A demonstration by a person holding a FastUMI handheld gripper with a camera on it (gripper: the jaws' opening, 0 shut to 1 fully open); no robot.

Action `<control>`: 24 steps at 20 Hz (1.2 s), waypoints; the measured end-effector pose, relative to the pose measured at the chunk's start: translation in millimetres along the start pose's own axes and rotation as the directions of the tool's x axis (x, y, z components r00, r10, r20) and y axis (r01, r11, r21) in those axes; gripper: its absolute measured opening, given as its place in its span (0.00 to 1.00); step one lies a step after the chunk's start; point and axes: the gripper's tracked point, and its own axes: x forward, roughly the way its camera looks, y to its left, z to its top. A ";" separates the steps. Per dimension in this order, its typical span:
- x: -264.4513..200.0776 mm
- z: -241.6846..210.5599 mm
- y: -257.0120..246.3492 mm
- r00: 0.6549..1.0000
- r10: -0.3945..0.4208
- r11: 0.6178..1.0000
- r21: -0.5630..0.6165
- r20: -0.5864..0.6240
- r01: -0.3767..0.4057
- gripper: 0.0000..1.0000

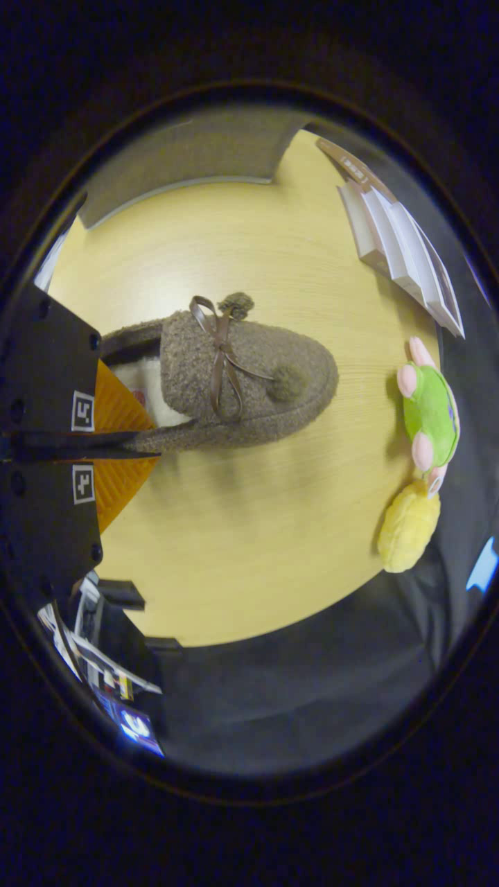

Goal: Open the storage box then place both shoes into the box .Put the left shoe in first, then the right shoe, with the right side of both shoes facing outward in a uniform manner.

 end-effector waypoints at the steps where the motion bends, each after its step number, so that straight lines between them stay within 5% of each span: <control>1: -7.3 3.2 -5.4 0.999 -0.037 0.999 -0.027 0.025 0.038 0.04; 12: -148.7 36.9 -20.2 0.943 -0.251 0.959 -0.079 0.219 0.273 0.03; 18: -242.0 54.6 18.0 0.904 -0.250 0.949 -0.098 0.346 0.300 0.03; 24: -292.7 48.6 98.9 0.919 -0.153 0.970 -0.121 0.363 0.209 0.03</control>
